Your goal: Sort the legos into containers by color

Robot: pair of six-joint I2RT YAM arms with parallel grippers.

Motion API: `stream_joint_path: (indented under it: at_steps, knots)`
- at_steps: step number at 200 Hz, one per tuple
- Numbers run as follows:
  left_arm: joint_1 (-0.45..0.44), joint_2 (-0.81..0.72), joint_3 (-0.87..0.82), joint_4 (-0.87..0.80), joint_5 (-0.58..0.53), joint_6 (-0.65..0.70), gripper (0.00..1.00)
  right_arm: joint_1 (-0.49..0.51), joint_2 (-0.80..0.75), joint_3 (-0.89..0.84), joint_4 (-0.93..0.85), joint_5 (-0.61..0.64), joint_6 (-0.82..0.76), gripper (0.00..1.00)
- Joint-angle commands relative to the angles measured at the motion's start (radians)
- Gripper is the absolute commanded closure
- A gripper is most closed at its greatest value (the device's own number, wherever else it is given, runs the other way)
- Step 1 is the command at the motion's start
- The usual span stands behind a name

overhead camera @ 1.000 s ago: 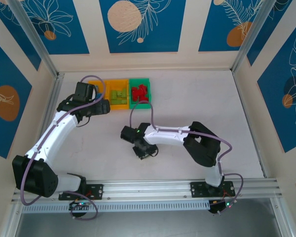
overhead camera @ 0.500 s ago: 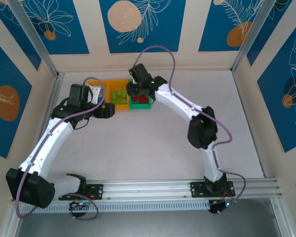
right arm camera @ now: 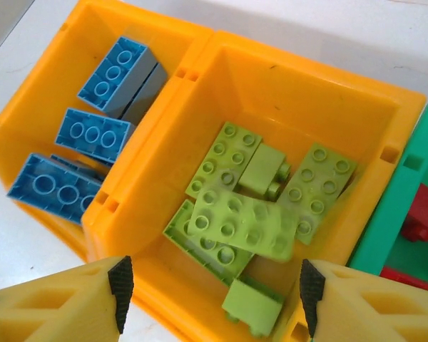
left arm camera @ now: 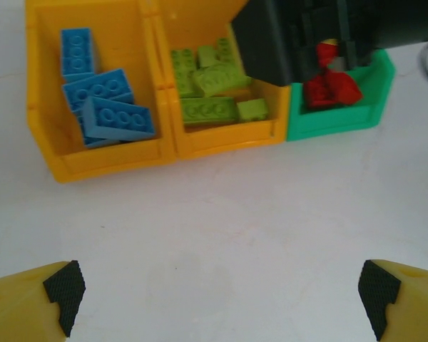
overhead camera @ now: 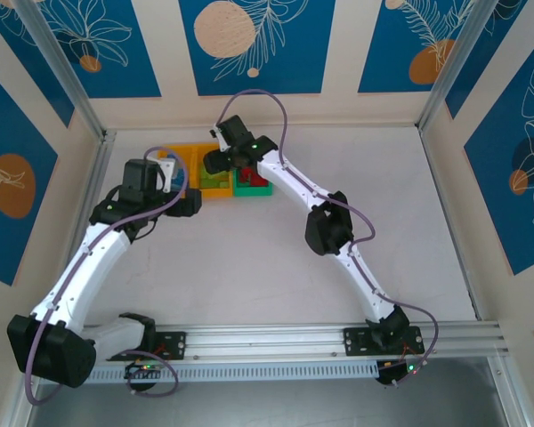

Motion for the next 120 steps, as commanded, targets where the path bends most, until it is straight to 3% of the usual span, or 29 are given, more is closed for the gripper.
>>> stream_joint_path:
  at_steps: [1, 22, 62, 92, 120]
  knots:
    - [0.013, -0.022, -0.062, 0.122, -0.151, -0.020, 0.00, -0.018, -0.147, -0.016, -0.060, -0.021, 0.000, 0.35]
    - [0.013, -0.023, -0.136, 0.222, -0.263, -0.014, 0.00, -0.037, -0.331, -0.242, -0.018, 0.018, -0.004, 0.35]
    - [0.023, -0.015, -0.337, 0.535, -0.406, 0.043, 0.00, -0.091, -0.851, -0.938, 0.231, 0.180, -0.016, 0.27]
    - [0.072, 0.009, -0.477, 0.807, -0.349, 0.077, 0.00, -0.157, -1.198, -1.398, 0.439, 0.418, -0.013, 0.21]
    - [0.126, 0.094, -0.533, 0.948, -0.295, 0.095, 0.00, -0.302, -1.396, -1.792, 0.757, 0.473, -0.127, 0.14]
